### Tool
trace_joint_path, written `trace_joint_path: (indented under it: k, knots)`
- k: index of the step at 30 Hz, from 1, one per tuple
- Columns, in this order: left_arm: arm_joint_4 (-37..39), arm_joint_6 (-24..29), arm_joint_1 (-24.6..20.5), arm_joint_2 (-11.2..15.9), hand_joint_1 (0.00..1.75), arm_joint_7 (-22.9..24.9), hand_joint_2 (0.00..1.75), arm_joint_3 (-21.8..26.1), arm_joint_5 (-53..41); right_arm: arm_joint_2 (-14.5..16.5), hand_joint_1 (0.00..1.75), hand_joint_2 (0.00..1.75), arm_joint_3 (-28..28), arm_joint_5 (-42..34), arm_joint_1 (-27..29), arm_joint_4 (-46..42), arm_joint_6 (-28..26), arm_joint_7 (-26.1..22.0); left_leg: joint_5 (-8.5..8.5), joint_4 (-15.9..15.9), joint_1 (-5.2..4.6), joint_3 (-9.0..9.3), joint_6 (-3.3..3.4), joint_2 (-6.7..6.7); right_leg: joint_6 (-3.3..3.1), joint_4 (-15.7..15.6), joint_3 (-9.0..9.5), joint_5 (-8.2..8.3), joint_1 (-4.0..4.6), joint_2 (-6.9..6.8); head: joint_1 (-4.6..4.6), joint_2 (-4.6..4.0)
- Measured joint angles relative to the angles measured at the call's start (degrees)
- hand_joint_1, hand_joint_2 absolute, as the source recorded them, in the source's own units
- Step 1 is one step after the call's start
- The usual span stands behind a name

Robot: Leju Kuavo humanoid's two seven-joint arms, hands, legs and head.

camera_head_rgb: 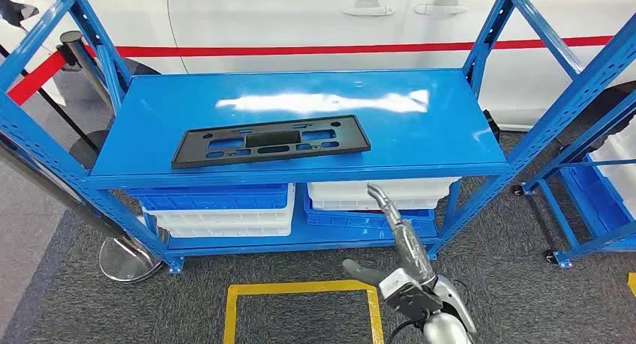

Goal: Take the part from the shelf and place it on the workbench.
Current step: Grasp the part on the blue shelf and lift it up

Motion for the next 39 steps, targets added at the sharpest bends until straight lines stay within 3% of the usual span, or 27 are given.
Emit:
trace_joint_path:
  k: [2,3,5,6,9,11,14,15,16,17,19,21,24,26,27,29,30,31,32,33,35,37,39]
  knots:
    - [0.1,-0.1,0.0,0.0,0.00,0.0,0.00,0.2,-0.3,-0.2,0.00,1.75,1.0,1.6,0.0,-0.4,-0.4,0.8,-0.16,0.1,0.00,0.14,-0.14,-0.10,-0.15,-3.5,1.58,2.47,0.00,-0.02,0.02,0.00]
    - [0.2,-0.3,0.0,0.0,0.00,0.0,0.00,0.4,-0.5,-0.3,0.00,1.75,1.9,3.1,-0.1,-0.6,-0.8,1.5,-0.35,0.3,0.00,0.28,-0.33,-0.19,-0.35,-7.3,3.30,4.79,0.02,-0.05,0.03,0.00]
    - [0.3,-0.5,0.0,0.0,0.00,0.0,0.00,0.7,-0.9,-0.4,0.00,1.75,3.3,6.8,-0.3,-0.9,-2.1,2.8,-0.81,0.7,-0.16,0.28,-0.93,-0.30,-0.83,-13.9,6.38,7.35,0.30,-0.08,0.01,0.01]
    - [0.3,-0.5,0.0,0.0,0.00,0.0,0.00,0.8,-1.1,-0.4,0.00,1.75,4.0,8.7,-0.4,-0.9,-2.9,3.3,-0.98,0.8,-0.21,0.19,-1.29,-0.32,-1.06,-15.4,7.02,7.58,0.49,-0.04,-0.02,0.01]
    - [0.4,-0.5,0.0,0.0,0.00,0.0,0.00,1.2,-1.6,-0.2,0.00,1.75,5.9,14.5,-0.6,-0.8,-5.4,5.0,-1.19,0.8,-0.10,0.16,-2.34,-0.30,-1.86,-16.1,7.12,7.46,0.66,0.02,-0.04,0.00]
    - [0.4,-0.5,0.0,0.0,0.00,0.0,0.00,1.5,-1.9,0.1,0.00,1.75,7.0,18.1,-0.8,-0.6,-7.3,6.0,-2.63,2.7,0.02,-0.58,-2.94,-0.22,-2.58,-16.7,7.45,7.66,0.37,-0.12,-0.24,0.00]
    - [0.4,-0.5,0.0,0.0,0.00,0.0,0.00,1.9,-2.5,0.7,0.00,1.75,8.7,23.3,-1.4,0.3,-10.0,7.5,-7.50,12.8,0.30,-5.63,-3.66,-0.17,-3.08,-16.9,7.59,7.66,0.29,-0.42,-0.58,0.01]
    - [0.4,-0.5,0.0,0.0,0.00,0.0,0.00,2.0,-2.7,0.9,0.00,1.75,9.3,25.0,-1.6,0.8,-10.9,8.1,-8.26,15.7,0.40,-7.21,-3.85,-0.16,-3.11,-16.9,7.59,7.62,0.29,-0.49,-0.58,0.01]
    - [0.4,-0.5,0.0,0.0,0.00,0.1,0.00,2.1,-2.9,0.9,0.00,1.75,9.9,26.7,-2.0,1.3,-11.8,8.8,-7.86,16.7,0.51,-7.92,-3.98,-0.16,-3.09,-16.8,7.60,7.56,0.26,-0.53,-0.57,0.01]
    - [0.4,-0.5,0.0,0.1,0.00,0.1,0.00,2.2,-3.1,1.0,0.00,1.75,10.7,28.2,-2.4,1.7,-12.7,9.6,-6.32,15.4,0.64,-7.52,-4.07,-0.15,-3.01,-16.7,7.65,7.49,0.21,-0.50,-0.59,0.01]
    - [0.4,-0.5,0.0,0.2,0.00,0.3,0.00,2.3,-3.5,1.3,0.00,1.75,12.4,31.2,-3.6,2.7,-14.6,11.6,-2.04,8.0,0.93,-4.36,-4.19,-0.13,-2.59,-16.4,7.79,7.21,0.12,-0.38,-0.60,0.00]
    - [0.4,-0.5,-0.1,0.3,0.00,0.4,0.00,2.6,-3.9,1.7,0.00,1.75,14.2,33.9,-4.8,3.8,-16.2,13.8,-0.03,2.5,0.87,-2.05,-3.80,-0.27,-1.85,-16.1,7.75,6.99,0.32,-0.27,-0.63,0.01]
    - [0.4,-0.5,-0.2,0.5,0.00,0.7,0.00,3.1,-4.6,2.4,0.00,1.75,16.5,38.0,-6.3,5.7,-18.6,16.7,0.18,1.6,0.60,-1.93,-2.58,-0.39,-0.76,-16.4,7.73,7.22,0.43,-0.24,-0.62,0.01]
    - [0.4,-0.5,-0.3,0.6,0.00,0.9,0.00,3.3,-5.1,2.9,0.00,1.75,18.0,40.7,-7.3,7.0,-20.2,18.5,0.59,1.2,0.67,-1.89,-1.65,-0.34,-0.36,-15.2,7.22,6.16,0.26,-0.27,-0.52,0.00]
    - [0.4,-0.5,-0.3,0.7,0.00,0.9,0.00,3.3,-5.3,3.2,0.00,1.75,18.8,42.0,-7.8,7.8,-21.1,19.3,0.76,1.1,0.72,-1.91,-1.25,-0.29,-0.31,-13.0,6.21,4.75,0.25,-0.28,-0.44,0.00]
    - [0.4,-0.6,-0.5,0.8,0.00,1.1,0.00,3.5,-5.8,3.6,0.00,1.75,20.2,44.6,-8.7,9.4,-22.8,20.9,0.86,1.0,0.43,-2.12,-0.81,-0.24,-0.38,-5.6,2.66,1.09,0.40,-0.28,-0.33,0.01]
    - [0.4,-0.6,-0.5,0.9,0.00,1.2,0.00,3.7,-6.1,3.9,0.00,1.75,20.9,46.0,-9.0,10.3,-23.5,21.7,0.88,1.0,0.23,-2.20,-0.72,-0.23,-0.48,-2.2,0.97,-0.03,0.53,-0.28,-0.31,0.01]
    - [0.4,-0.7,-0.6,1.0,0.00,1.3,0.00,3.8,-6.3,4.1,0.00,1.75,21.6,47.3,-9.3,11.2,-24.3,22.4,0.89,1.1,0.01,-2.22,-0.65,-0.24,-0.68,-0.5,0.01,-0.16,0.67,-0.28,-0.30,0.01]
    - [0.4,-0.7,-0.6,1.1,0.00,1.4,0.00,4.0,-6.6,4.5,0.00,1.75,22.1,48.6,-9.6,12.2,-25.1,23.0,0.88,1.1,-0.22,-2.19,-0.63,-0.27,-1.02,-1.0,0.21,0.90,0.87,-0.27,-0.31,0.00]
    - [0.4,-0.8,-0.6,1.2,0.00,1.5,0.00,4.2,-6.9,5.1,0.00,1.75,22.5,49.9,-9.9,13.2,-25.9,23.5,0.86,1.1,-0.46,-2.08,-0.60,-0.30,-1.53,-3.8,1.52,2.85,1.13,-0.27,-0.30,0.01]
    - [0.4,-1.0,-0.7,1.4,0.00,1.7,0.00,4.6,-7.5,6.6,0.00,1.75,22.8,52.4,-10.6,15.3,-27.6,23.8,0.80,1.1,-0.83,-1.94,-0.59,-0.32,-2.90,-11.6,5.27,6.28,1.80,-0.33,-0.41,0.01]
    - [0.4,-1.4,-0.9,1.6,0.00,2.0,0.00,4.9,-8.1,8.4,0.00,1.75,22.9,54.3,-11.5,18.1,-29.2,23.5,0.79,1.1,-0.85,-2.08,-0.91,-0.26,-3.68,-15.8,7.12,7.31,2.35,-0.43,-0.53,0.01]
    - [0.4,-1.9,-1.2,2.0,0.00,2.2,0.00,5.3,-8.6,10.2,0.00,1.75,22.9,55.1,-12.3,21.2,-30.4,22.5,0.86,0.9,-0.77,-2.10,-1.53,-0.19,-3.79,-16.4,7.23,7.49,2.45,-0.36,-0.52,0.00]
